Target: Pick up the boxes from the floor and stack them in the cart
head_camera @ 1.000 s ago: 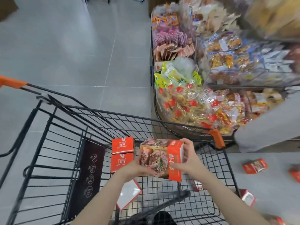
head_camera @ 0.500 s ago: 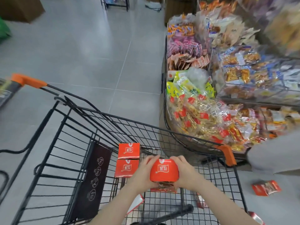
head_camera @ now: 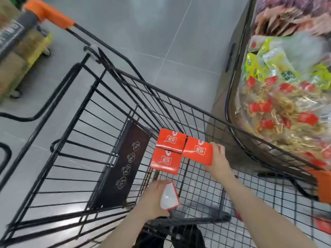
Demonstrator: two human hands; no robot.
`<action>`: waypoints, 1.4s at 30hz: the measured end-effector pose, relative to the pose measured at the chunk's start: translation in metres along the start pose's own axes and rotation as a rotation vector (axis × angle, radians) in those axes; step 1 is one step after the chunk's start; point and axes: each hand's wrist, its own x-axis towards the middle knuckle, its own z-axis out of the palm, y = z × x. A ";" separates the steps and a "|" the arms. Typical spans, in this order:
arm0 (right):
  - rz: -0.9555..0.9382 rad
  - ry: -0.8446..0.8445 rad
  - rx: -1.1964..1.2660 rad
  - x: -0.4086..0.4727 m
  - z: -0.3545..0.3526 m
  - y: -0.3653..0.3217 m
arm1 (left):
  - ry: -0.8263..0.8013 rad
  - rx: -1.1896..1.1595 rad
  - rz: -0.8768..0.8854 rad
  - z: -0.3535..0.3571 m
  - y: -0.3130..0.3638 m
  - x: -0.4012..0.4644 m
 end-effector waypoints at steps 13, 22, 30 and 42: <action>-0.041 -0.005 0.118 -0.006 0.013 0.024 | 0.039 0.211 -0.063 -0.002 0.017 0.016; -0.108 -0.104 -0.044 -0.031 -0.015 0.026 | 0.097 -0.133 0.082 -0.042 0.039 -0.011; -0.195 -0.302 -0.017 -0.096 -0.070 0.017 | 0.064 -0.277 0.270 -0.094 0.116 -0.017; -0.119 -0.054 0.126 -0.135 -0.127 -0.030 | 0.012 0.048 0.449 -0.110 0.163 0.002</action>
